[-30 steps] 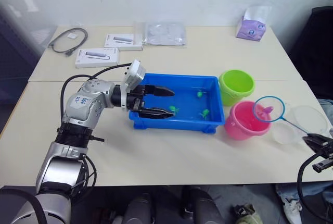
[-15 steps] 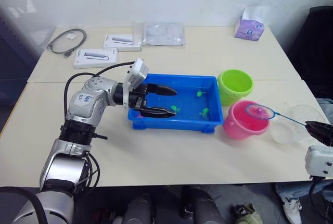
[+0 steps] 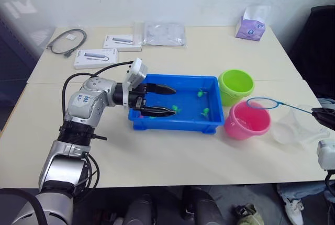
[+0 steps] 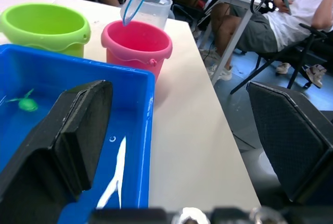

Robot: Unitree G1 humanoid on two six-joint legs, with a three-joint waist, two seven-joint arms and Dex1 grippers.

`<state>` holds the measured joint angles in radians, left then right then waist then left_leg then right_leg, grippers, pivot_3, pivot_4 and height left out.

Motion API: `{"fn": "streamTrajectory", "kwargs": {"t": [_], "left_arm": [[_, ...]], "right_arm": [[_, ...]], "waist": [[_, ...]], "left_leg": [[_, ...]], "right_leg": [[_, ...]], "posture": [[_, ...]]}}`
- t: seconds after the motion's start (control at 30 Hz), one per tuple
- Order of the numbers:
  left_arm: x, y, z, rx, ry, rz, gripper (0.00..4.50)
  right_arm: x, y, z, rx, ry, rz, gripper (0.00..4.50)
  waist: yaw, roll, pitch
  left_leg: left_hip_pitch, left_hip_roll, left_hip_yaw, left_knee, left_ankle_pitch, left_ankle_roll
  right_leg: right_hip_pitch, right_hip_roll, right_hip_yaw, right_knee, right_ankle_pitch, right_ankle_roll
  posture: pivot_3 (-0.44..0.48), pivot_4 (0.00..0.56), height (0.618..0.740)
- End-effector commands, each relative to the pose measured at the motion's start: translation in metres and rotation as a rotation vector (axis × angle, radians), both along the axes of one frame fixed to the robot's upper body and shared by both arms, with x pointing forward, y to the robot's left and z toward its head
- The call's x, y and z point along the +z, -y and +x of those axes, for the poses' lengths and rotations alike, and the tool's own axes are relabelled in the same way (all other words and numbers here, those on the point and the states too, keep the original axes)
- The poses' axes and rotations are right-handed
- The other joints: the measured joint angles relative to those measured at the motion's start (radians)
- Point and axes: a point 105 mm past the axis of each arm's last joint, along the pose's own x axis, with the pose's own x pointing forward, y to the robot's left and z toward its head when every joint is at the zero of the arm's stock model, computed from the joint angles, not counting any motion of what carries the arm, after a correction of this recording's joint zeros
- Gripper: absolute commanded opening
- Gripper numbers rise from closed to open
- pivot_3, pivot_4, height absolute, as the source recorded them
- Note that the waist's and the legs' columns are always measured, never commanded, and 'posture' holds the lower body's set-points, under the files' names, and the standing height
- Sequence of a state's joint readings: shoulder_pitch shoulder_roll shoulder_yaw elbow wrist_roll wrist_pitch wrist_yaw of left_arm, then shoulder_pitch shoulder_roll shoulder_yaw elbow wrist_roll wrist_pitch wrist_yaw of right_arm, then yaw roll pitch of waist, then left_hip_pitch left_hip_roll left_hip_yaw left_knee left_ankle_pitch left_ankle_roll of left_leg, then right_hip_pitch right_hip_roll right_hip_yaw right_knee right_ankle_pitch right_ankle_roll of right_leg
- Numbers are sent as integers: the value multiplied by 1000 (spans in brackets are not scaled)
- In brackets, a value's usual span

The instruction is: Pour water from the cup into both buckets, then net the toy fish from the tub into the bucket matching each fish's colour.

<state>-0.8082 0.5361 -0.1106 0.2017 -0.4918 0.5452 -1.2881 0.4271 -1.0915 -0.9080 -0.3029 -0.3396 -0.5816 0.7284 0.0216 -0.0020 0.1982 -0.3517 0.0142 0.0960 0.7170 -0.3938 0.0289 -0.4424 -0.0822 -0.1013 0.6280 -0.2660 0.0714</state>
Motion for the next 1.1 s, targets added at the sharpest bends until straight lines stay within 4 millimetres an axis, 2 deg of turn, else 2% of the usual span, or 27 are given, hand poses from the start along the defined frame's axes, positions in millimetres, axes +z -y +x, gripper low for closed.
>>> {"fn": "streamTrajectory", "kwargs": {"t": [0.03, 0.13, 0.2, 0.3, 0.4, 0.53, 0.63, 0.83, 1.1], "left_arm": [[6, -13, -2, 44, 27, -1, 4427], [-1, -34, -3, 114, 33, 47, 4427], [-2, -54, -12, 160, 23, 81, 4427], [-2, -83, -21, 255, 3, 123, 4427], [-3, -107, -29, 356, -6, 150, 4427], [-6, -120, -39, 436, -14, 168, 4427], [-7, -126, -48, 480, -17, 182, 4427], [-5, -127, -57, 533, -6, 169, 4427], [-7, -127, -60, 547, -20, 169, 4427]], "right_arm": [[19, -15, 15, 8, 7, 318, 0], [3, -52, 33, -3, -264, 609, 0], [2, -92, 48, 48, -403, 828, 0], [-12, -137, 56, 85, -667, 997, 0], [-25, -169, 68, 84, -830, 1124, 0], [-35, -191, 76, 71, -952, 1175, 0], [-44, -201, 82, 67, -1001, 1153, 0], [-56, -226, 103, 86, -1029, 1132, 0], [-73, -235, 112, 105, -1030, 1054, 0]], "waist": [[-4, 0, 0], [-18, 0, 0], [-27, 0, 0], [-31, 0, 1], [-21, -1, 1], [4, 0, 1], [1, -1, 1], [-7, -1, 0], [-21, -1, 0]], "left_leg": [[0, 0, 0, 0, 0, 0], [1, 1, 0, 1, 0, 0], [1, 3, -1, 1, 0, 0], [0, 6, -5, 1, -1, -3], [-1, 9, -7, 1, -1, -5], [-4, 5, -7, 3, -1, -3], [-5, 2, -6, 3, -2, -1], [-4, 2, -5, 3, -2, 0], [-4, 2, -5, 2, -2, 0]], "right_leg": [[0, 0, 0, 0, 0, 0], [0, 0, 0, 1, 1, -2], [0, -4, -1, 1, 1, -4], [-1, -2, -3, -2, 4, -10], [-2, 1, -5, -2, 3, -12], [-3, -3, -6, -2, 3, -12], [-3, -7, -6, -2, 5, -9], [-3, -8, -6, -2, 5, -9], [-3, -7, -6, -2, 5, -9]], "posture": [[0, 150, 740], [0, 150, 740], [0, 150, 740], [0, 150, 740], [0, 150, 740], [0, 150, 740], [0, 150, 740], [0, 150, 740], [0, 150, 740]]}}
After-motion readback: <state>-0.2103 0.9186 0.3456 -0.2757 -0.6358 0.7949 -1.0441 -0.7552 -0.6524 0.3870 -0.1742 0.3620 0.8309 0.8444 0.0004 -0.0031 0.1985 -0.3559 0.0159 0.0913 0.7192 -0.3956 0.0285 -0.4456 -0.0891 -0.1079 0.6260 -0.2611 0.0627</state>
